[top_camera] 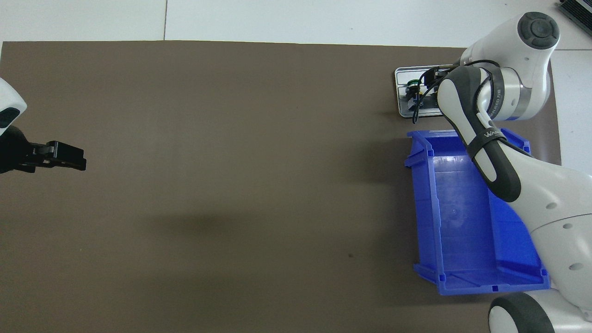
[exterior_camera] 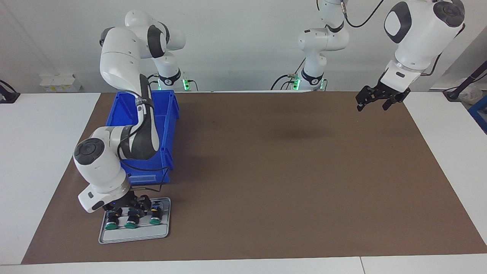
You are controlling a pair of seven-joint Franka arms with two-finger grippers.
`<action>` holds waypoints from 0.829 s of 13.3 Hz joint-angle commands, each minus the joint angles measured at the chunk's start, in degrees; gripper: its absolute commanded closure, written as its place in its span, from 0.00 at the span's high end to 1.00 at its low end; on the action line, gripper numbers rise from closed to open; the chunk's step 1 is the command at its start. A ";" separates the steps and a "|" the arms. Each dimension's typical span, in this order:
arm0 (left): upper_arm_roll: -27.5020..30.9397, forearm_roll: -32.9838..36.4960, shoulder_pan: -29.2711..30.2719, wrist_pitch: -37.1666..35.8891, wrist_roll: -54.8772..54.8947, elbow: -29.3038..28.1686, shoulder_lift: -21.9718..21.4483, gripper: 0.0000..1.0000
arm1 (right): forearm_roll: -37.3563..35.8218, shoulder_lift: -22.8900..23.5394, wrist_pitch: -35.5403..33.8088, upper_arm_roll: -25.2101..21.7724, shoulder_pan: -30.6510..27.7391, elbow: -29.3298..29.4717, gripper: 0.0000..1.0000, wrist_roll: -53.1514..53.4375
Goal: Place and press button with both arms
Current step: 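Reach the right gripper to the metal tray and grasp a green-topped button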
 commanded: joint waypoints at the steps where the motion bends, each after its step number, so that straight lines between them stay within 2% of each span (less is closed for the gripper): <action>1: -0.54 0.86 0.67 0.98 -0.47 -2.20 -1.91 1.00 | -0.21 1.08 0.19 0.82 -1.46 1.89 0.91 -3.01; 11: -0.54 0.86 0.76 0.89 -0.47 -2.20 -1.91 1.00 | 0.76 0.29 4.58 0.82 -2.08 -3.29 0.90 -6.01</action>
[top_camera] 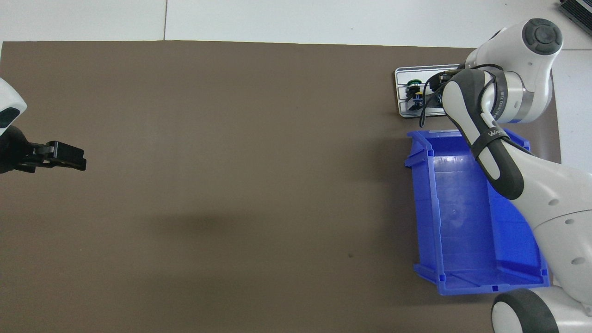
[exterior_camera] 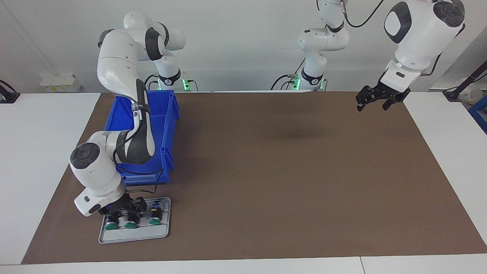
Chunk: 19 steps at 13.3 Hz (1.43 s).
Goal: Place and press button with both arms
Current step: 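Reach the right gripper to the metal tray and grasp a green-topped button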
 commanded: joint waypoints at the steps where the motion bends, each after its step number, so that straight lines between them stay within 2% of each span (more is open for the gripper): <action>1: -0.54 0.86 0.67 0.54 -0.55 -2.20 -1.91 1.00 | 0.76 -0.56 3.05 0.64 -0.45 -2.92 0.89 -1.58; 4: -0.63 0.86 0.33 0.54 -0.47 -2.11 -1.99 1.00 | 0.85 -1.26 3.32 0.64 -0.45 -4.42 0.85 -1.58; 5: -0.54 0.86 0.06 0.80 -0.90 -2.20 -1.99 1.00 | 0.85 -1.26 3.32 0.64 -0.45 -4.51 0.80 -1.58; 6: -0.63 0.86 -0.03 0.63 -0.82 -2.12 -1.99 1.00 | 0.85 -1.26 3.32 0.64 -0.45 -4.51 0.72 -1.58; 9: -0.81 0.86 0.23 2.11 -0.29 -2.11 -1.91 1.00 | 0.93 -1.26 3.32 0.64 -0.45 -4.51 0.36 -1.32; 11: -0.89 0.86 -0.03 2.91 -0.29 -2.20 -1.91 1.00 | 0.94 -1.26 3.41 0.64 -0.36 -4.34 0.25 -1.15; 14: -1.07 0.24 -0.12 4.31 0.32 -2.46 -1.90 1.00 | 1.02 -1.70 3.32 0.64 -0.45 -4.07 0.00 -0.97; 19: -1.16 -1.25 -0.20 5.98 3.23 -2.47 -1.64 1.00 | 1.11 -6.87 0.96 0.64 0.34 -4.95 0.00 7.80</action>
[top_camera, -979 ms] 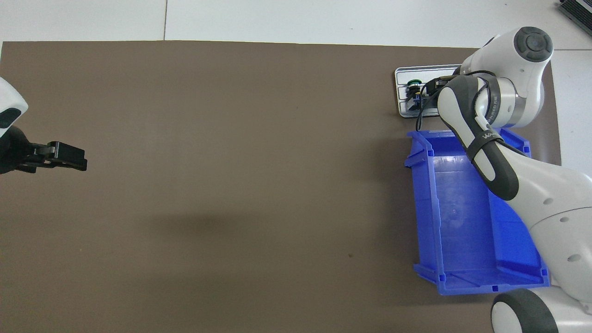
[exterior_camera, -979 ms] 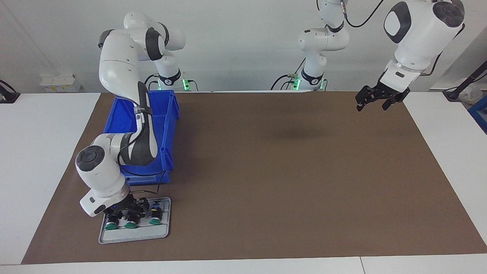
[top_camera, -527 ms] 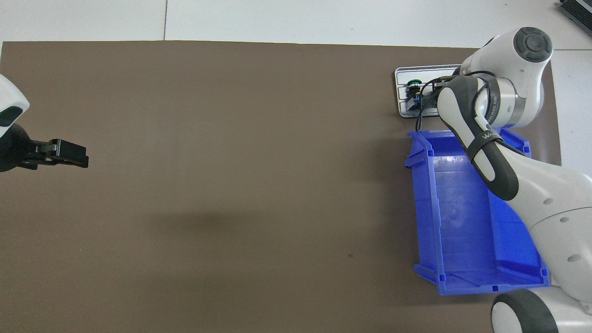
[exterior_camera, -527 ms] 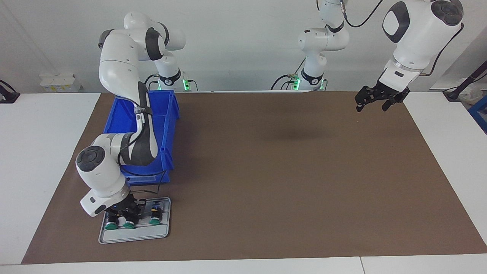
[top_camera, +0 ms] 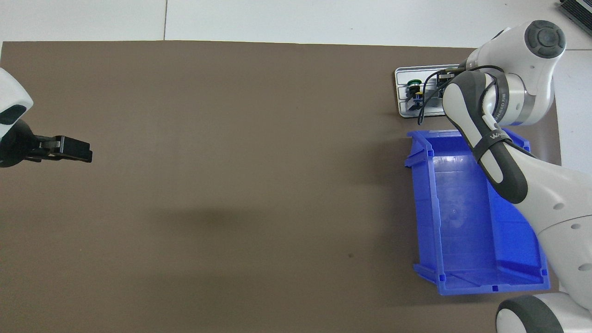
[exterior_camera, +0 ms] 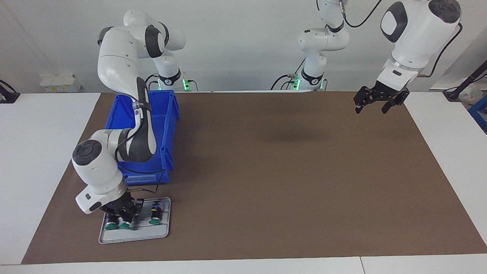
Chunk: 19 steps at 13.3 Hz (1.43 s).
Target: Place and press button with both arms
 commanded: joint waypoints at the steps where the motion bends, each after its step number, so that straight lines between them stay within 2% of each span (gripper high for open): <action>1: -0.04 -1.34 -0.09 2.42 1.15 -2.33 -1.42 0.99 | 0.97 -5.36 -2.09 0.42 0.55 -3.08 0.00 6.25; 3: 0.04 -4.23 0.00 2.42 1.77 -2.33 -1.24 0.94 | 0.70 -8.44 -3.94 0.42 2.39 -5.10 0.00 13.97; 7: 0.05 -4.25 -0.17 2.42 3.09 -1.89 -0.63 0.93 | 0.00 -11.97 -7.10 0.25 8.27 -7.13 0.00 40.85; 12: 0.05 -3.98 -0.35 2.69 6.24 -0.48 0.69 0.94 | -0.52 -12.67 -7.90 0.16 19.42 -8.44 0.00 73.27; 14: 0.05 -3.81 -0.26 3.12 8.00 -0.48 1.30 0.94 | -3.59 -12.32 -7.64 0.25 24.44 -8.80 0.00 84.53; 19: 0.05 -3.72 0.18 3.83 13.71 1.53 4.29 0.94 | -3.96 -9.69 -6.76 0.25 34.64 -8.19 0.00 102.94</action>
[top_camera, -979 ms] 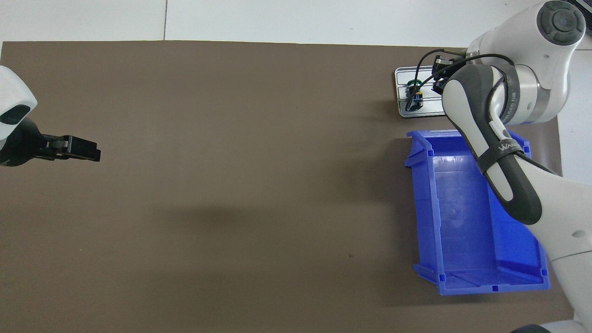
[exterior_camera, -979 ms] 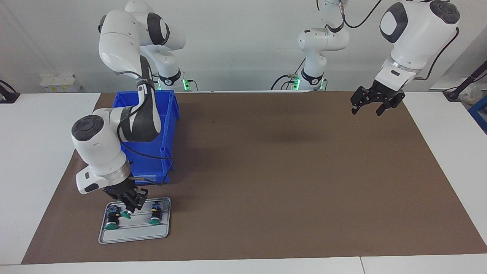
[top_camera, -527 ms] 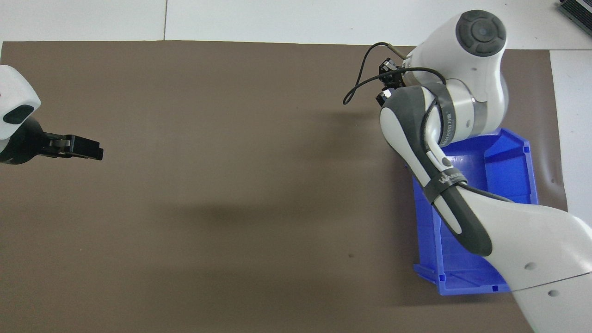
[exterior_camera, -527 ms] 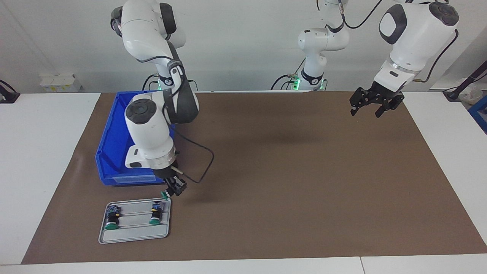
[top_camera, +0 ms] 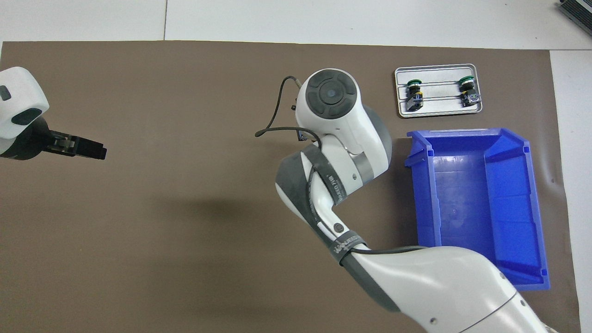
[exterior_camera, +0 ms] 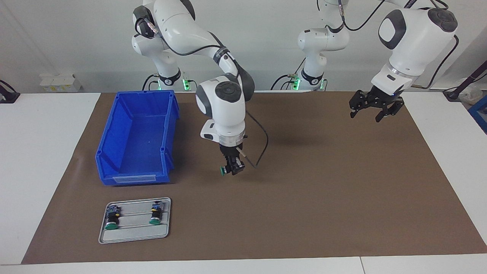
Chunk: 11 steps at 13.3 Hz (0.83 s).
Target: Place and press button with both arms
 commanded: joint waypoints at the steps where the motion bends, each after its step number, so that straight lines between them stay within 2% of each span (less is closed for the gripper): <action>1: 0.13 -0.10 0.25 0.63 4.06 2.42 2.57 0.94 | -0.62 1.20 1.65 -0.16 3.31 -0.78 0.00 6.21; 6: 0.13 -0.18 -0.19 2.82 13.72 2.69 5.56 0.93 | -0.80 3.84 6.03 0.01 7.10 -1.13 0.00 18.60; 11: -0.14 -0.80 -3.70 5.81 23.04 3.13 7.77 0.89 | -0.09 3.75 6.31 0.01 9.47 -2.89 0.00 22.31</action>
